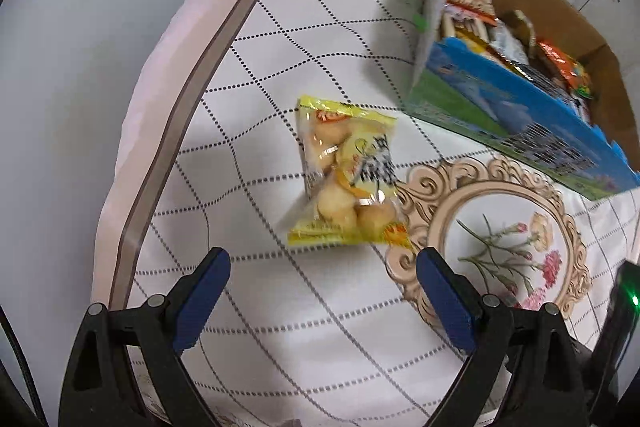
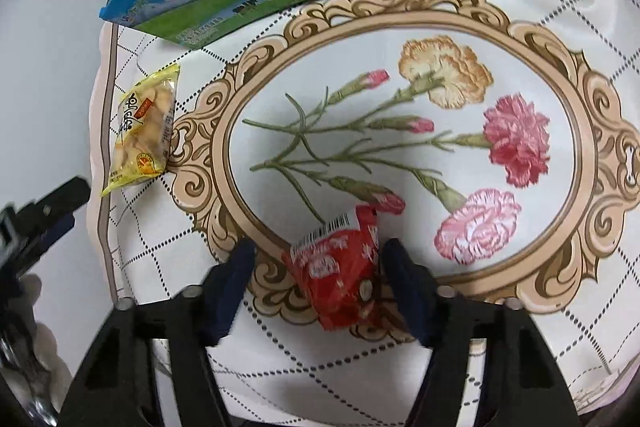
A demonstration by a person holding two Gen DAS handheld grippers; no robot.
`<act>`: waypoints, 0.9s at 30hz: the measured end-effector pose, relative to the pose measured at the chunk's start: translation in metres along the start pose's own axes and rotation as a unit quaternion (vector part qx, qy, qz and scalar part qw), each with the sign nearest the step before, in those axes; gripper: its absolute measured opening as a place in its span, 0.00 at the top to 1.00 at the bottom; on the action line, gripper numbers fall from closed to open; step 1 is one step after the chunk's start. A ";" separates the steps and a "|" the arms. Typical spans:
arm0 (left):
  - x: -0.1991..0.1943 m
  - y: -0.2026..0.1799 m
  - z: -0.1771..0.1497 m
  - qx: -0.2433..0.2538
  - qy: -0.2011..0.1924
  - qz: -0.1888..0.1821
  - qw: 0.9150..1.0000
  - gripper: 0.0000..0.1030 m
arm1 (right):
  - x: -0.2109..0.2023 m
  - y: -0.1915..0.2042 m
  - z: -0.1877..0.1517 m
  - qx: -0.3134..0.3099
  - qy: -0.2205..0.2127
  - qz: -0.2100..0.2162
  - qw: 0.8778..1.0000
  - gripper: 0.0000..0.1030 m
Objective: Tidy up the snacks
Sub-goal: 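Grasp the yellow egg-biscuit bag with the left tool while the right tool grasps the red snack pack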
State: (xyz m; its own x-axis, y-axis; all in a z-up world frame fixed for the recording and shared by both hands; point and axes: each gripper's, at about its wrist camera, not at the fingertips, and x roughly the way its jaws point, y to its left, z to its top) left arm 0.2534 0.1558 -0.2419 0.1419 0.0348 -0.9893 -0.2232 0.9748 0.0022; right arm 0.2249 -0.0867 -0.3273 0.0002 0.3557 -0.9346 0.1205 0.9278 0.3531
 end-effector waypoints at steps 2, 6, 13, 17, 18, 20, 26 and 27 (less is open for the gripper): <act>0.009 -0.002 0.014 0.002 0.012 -0.001 1.000 0.08 | 0.001 -0.001 0.005 0.005 -0.001 0.001 1.000 0.50; 0.028 -0.001 0.037 -0.004 0.040 -0.014 0.999 0.08 | -0.001 -0.004 0.011 0.013 -0.003 0.001 1.000 0.55; 0.068 -0.017 0.066 0.032 0.077 -0.012 0.996 0.08 | 0.001 -0.001 0.019 0.010 0.000 -0.008 1.000 0.55; 0.079 -0.031 0.063 0.073 0.075 -0.001 0.994 0.22 | 0.004 0.000 0.023 0.013 0.011 -0.003 1.000 0.55; 0.081 -0.034 0.061 0.082 0.077 0.005 0.994 0.33 | 0.004 0.000 0.024 0.015 0.013 -0.001 1.000 0.54; 0.084 -0.036 0.056 0.088 0.077 0.001 0.993 0.43 | 0.007 0.001 0.028 0.018 0.016 -0.001 1.000 0.53; 0.076 -0.047 0.029 0.104 0.068 -0.013 0.992 0.50 | 0.013 0.013 0.032 -0.011 0.017 -0.018 1.000 0.54; 0.074 -0.051 0.022 0.107 0.068 -0.017 0.992 0.50 | 0.012 0.014 0.031 -0.020 0.018 -0.025 0.999 0.55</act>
State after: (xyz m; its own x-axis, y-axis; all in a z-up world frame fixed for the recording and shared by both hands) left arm 0.2966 0.1136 -0.3115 0.0114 -0.0147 -0.9998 -0.0079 0.9999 -0.0148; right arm 0.2573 -0.0729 -0.3348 -0.0401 0.3110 -0.9495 0.0792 0.9483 0.3073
